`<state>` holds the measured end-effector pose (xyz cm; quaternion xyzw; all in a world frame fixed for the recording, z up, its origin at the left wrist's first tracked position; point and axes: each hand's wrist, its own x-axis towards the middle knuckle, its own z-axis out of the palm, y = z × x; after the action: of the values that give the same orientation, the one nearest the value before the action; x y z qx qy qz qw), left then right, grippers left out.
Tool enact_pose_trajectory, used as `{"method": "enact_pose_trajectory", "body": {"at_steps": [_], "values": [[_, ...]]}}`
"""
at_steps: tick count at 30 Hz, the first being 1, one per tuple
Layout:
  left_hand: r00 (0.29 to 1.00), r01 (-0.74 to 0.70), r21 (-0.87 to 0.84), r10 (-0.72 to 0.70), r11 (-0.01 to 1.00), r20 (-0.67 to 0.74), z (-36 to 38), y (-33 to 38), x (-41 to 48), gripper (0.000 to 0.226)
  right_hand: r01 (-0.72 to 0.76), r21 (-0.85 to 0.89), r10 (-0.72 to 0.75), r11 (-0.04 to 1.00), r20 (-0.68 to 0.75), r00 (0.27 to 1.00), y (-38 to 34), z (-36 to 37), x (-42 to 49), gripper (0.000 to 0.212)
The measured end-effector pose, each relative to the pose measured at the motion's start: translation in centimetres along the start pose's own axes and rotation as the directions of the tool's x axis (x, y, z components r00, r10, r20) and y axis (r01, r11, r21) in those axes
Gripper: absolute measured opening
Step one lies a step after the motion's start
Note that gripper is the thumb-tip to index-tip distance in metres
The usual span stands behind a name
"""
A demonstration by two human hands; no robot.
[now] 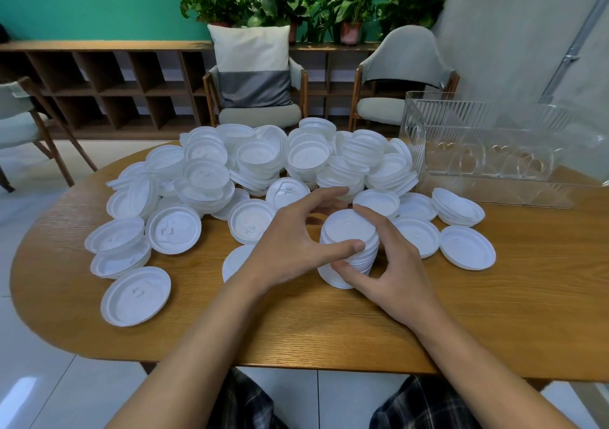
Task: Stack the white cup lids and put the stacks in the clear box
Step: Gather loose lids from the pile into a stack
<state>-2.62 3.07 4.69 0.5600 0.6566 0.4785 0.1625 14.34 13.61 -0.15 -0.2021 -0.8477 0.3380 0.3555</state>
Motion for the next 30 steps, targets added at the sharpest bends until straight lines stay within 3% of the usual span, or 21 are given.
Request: {"method": "enact_pose_trajectory", "body": {"at_steps": [9, 22, 27, 30], "values": [[1.0, -0.014, -0.01, 0.014, 1.0, -0.01, 0.3, -0.1, -0.1, 0.08, -0.005, 0.024, 0.005, 1.0, 0.001, 1.0, -0.1, -0.1, 0.0, 0.094], [1.0, 0.007, -0.086, -0.009, 0.996, -0.027, 1.6, -0.6, -0.7, 0.07, -0.033, -0.023, 0.033, 0.999, 0.013, 0.999, 0.0, -0.3, -0.1, 0.09], [0.997, -0.042, 0.062, 0.038, 0.997, 0.06, 0.7, -0.9, -1.6, 0.06, -0.021, -0.026, 0.022, 0.999, 0.029, 0.999, -0.2, -0.2, 0.0, 0.086], [0.989, 0.009, 0.182, 0.017, 0.983, -0.144, -0.9, -2.7, -2.7, 0.044, -0.043, -0.045, 0.044, 0.998, 0.029, 0.999, -0.2, -0.2, 0.0, 0.088]]}}
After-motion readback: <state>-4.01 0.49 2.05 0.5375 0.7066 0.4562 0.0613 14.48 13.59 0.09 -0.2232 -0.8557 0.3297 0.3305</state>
